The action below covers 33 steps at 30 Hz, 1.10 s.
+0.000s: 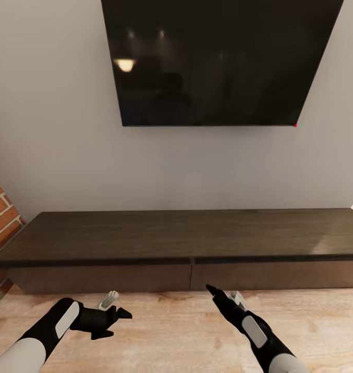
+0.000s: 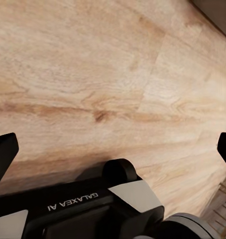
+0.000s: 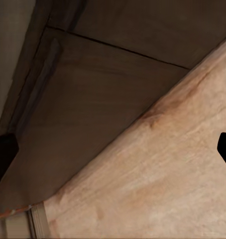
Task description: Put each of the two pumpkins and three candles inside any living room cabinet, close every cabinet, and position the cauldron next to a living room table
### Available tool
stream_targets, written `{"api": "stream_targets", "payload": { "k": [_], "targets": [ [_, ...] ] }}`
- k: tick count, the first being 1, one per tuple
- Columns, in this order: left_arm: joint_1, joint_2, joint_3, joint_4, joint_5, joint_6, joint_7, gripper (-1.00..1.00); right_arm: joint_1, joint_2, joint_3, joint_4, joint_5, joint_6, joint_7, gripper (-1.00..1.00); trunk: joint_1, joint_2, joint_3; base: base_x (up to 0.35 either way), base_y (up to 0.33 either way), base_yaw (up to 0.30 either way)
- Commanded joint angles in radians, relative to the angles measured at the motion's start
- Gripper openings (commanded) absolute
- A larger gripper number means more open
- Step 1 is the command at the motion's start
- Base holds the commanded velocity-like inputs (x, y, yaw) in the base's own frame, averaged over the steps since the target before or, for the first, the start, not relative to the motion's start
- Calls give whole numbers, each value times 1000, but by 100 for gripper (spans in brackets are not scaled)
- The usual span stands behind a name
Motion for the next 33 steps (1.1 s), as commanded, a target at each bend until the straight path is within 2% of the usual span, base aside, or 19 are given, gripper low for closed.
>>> {"api": "stream_targets", "payload": {
  "k": [1,4,8,11,14,18,23,33],
  "targets": [
    [0,0,0,0,1,1,-1,100,-2,4,0,0,0,-4,-1,100,4,-7,-3,0,0,0],
    [0,0,1,0,2,3,-5,100,-37,18,1,1,-1,-6,-5,100,15,-28,-13,0,0,0],
    [0,0,6,1,4,33,-7,100,-56,20,1,6,-1,10,0,100,31,-56,-25,0,0,0],
    [0,0,25,2,21,55,-28,100,-57,20,1,4,-1,8,6,100,42,-77,-35,0,0,0],
    [0,-3,31,4,32,66,-76,100,-56,19,0,2,-4,5,11,100,54,-98,-44,0,0,0],
    [0,2,40,5,37,73,-125,100,-53,18,-8,1,-40,4,28,100,69,-126,-57,0,0,0],
    [0,5,32,6,37,76,-180,100,-49,12,-11,4,-61,4,55,100,88,-161,-72,0,0,0],
    [0,16,33,8,37,75,-196,100,-48,17,-25,8,-69,5,62,100,127,-231,-104,0,0,0]
  ]
}}
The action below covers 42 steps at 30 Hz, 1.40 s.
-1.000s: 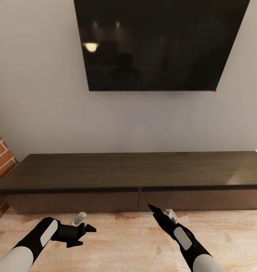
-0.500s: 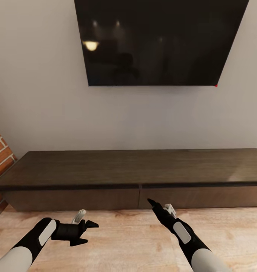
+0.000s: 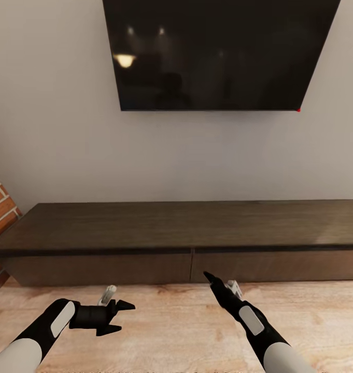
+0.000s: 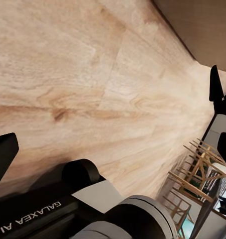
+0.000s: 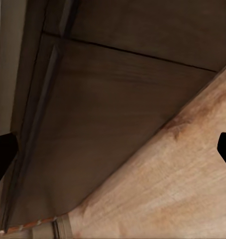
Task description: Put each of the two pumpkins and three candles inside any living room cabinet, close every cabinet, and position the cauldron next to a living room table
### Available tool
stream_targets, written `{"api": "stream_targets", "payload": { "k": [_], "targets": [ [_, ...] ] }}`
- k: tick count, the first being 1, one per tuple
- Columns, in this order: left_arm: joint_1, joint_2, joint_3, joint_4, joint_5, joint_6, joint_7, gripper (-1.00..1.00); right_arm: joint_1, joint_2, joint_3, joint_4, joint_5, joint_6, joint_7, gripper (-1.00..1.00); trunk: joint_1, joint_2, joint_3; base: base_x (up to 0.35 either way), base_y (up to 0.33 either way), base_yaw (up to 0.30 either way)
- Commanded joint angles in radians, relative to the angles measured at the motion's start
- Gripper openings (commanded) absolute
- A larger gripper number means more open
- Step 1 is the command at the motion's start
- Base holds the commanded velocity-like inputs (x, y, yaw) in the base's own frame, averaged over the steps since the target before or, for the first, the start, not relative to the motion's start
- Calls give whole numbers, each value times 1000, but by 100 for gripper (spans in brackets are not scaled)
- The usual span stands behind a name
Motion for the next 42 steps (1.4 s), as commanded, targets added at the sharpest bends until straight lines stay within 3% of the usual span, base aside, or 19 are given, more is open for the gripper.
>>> {"api": "stream_targets", "payload": {
  "k": [1,19,27,32,42],
  "targets": [
    [0,0,0,0,1,0,0,100,0,-1,-2,0,-1,2,0,100,4,-7,-3,0,0,0],
    [0,-3,1,0,1,1,-2,100,0,2,-5,-1,-2,1,3,100,61,-112,-50,0,0,0],
    [3,-3,-1,0,-1,-1,-12,100,0,3,-3,-4,-1,-23,47,100,61,-112,-50,1,0,0],
    [5,-1,-1,0,0,-1,-45,100,1,3,-2,-2,-1,-80,51,100,61,-112,-50,112,126,0],
    [5,0,-1,0,0,-3,-50,100,1,4,4,-1,-1,-91,52,100,61,-112,-50,28,58,4]
  ]
}}
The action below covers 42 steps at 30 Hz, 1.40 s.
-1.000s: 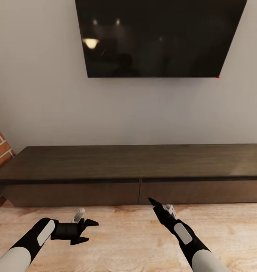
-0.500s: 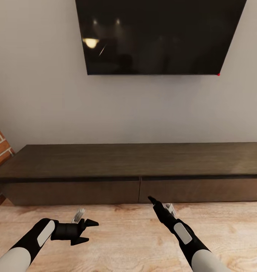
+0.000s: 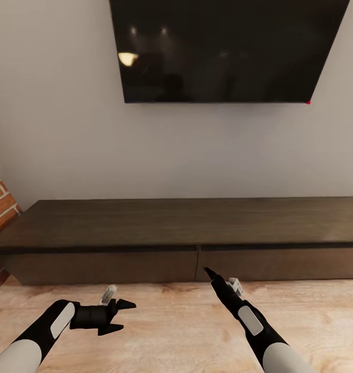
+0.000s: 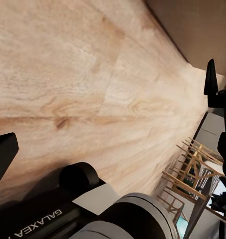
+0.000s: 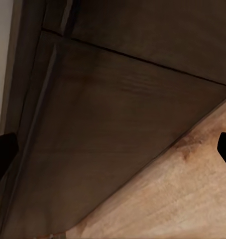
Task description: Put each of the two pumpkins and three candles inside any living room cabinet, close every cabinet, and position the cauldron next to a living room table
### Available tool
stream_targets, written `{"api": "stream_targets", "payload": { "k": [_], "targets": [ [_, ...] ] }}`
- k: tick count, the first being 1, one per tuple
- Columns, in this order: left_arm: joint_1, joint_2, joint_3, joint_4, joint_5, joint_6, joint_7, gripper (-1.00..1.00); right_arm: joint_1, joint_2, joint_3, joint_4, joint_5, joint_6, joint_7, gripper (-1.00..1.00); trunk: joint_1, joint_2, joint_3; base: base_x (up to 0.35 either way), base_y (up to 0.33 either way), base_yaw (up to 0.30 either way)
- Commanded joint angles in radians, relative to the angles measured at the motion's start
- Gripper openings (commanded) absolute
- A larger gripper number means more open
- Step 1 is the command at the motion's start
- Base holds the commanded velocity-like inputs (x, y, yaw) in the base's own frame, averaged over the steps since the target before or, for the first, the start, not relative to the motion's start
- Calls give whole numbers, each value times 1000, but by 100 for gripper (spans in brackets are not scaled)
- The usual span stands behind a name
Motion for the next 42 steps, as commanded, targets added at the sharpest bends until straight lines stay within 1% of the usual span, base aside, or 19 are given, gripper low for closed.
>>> {"api": "stream_targets", "payload": {
  "k": [1,9,14,24,30,35,37,40,42],
  "targets": [
    [0,0,0,0,0,-2,0,100,0,0,0,0,0,0,0,100,0,0,0,27,47,100],
    [0,-3,-1,0,-7,-7,2,100,0,0,2,0,0,-1,0,100,0,0,3,75,13,143],
    [0,-5,-1,0,-8,-9,1,100,0,-1,2,0,1,-2,0,100,0,0,3,126,1,18],
    [0,-6,-1,0,-9,-9,1,100,0,0,4,0,2,-2,-1,100,0,0,3,19,0,1],
    [0,-6,-1,0,-4,-8,0,100,0,-1,4,0,1,0,0,100,0,0,3,189,0,0],
    [0,-4,0,0,-2,-8,0,100,0,1,4,1,0,1,-1,100,0,0,3,42,0,0],
    [0,-4,0,0,-1,-8,0,100,0,6,3,1,0,1,-3,100,0,0,3,9,0,0],
    [0,-4,0,0,-1,-7,0,100,-1,26,-4,2,-2,1,-8,100,0,0,3,4,0,0],
    [0,-4,-1,0,-1,-7,0,100,-1,32,-11,3,-9,5,-8,100,0,0,3,1,0,0]
  ]
}}
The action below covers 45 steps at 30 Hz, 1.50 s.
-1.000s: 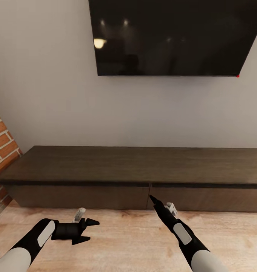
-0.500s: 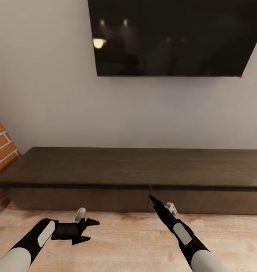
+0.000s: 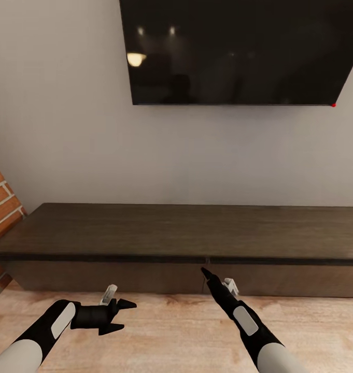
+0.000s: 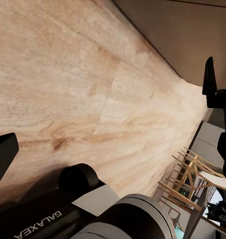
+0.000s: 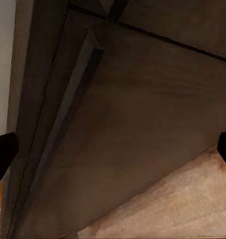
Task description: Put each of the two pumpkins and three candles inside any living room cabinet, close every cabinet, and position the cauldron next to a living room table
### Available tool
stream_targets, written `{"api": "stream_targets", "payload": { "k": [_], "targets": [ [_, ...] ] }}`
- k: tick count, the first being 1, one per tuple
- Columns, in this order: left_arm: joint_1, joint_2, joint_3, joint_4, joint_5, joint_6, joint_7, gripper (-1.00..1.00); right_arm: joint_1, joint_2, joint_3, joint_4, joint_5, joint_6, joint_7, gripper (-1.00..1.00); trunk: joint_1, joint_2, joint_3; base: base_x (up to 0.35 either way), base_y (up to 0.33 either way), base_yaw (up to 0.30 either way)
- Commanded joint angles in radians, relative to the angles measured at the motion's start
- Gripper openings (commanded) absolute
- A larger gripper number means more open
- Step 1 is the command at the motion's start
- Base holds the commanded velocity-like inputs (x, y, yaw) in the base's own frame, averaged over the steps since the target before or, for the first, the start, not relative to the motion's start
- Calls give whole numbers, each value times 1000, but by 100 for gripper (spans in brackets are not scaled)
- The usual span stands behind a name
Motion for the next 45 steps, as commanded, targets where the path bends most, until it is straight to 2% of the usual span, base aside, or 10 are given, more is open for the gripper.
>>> {"api": "stream_targets", "payload": {
  "k": [1,5,8,12,18,20,24,27,37,45],
  "targets": [
    [0,0,0,0,0,0,0,100,0,3,-8,0,-15,4,1,100,0,0,0,0,0,0],
    [0,0,1,0,1,2,-1,100,2,4,-29,2,-113,39,11,100,0,0,0,0,0,0],
    [0,0,2,0,2,4,-1,100,4,4,-33,6,-143,67,64,100,4,-7,-3,0,0,0],
    [0,2,5,0,2,7,-3,100,5,3,-33,19,-149,72,123,100,19,-35,-16,0,0,0],
    [0,2,6,0,2,9,-3,100,7,2,-34,21,-151,73,138,100,27,-49,-22,0,0,0],
    [0,2,6,0,2,9,-3,100,6,0,-35,21,-152,74,167,100,27,-49,-22,0,0,0],
    [0,2,6,0,2,9,-3,100,5,0,-31,22,-148,74,288,100,27,-49,-22,0,0,0],
    [0,2,6,0,2,9,-3,100,4,0,-31,24,-147,73,327,100,27,-49,-22,8,0,0],
    [0,-1,4,0,1,9,-3,100,4,3,-37,49,-150,63,339,100,27,-49,-22,48,0,0],
    [0,-2,3,0,0,9,-3,100,4,-1,-89,105,-206,74,340,100,27,-49,-22,13,0,0]
  ]
}}
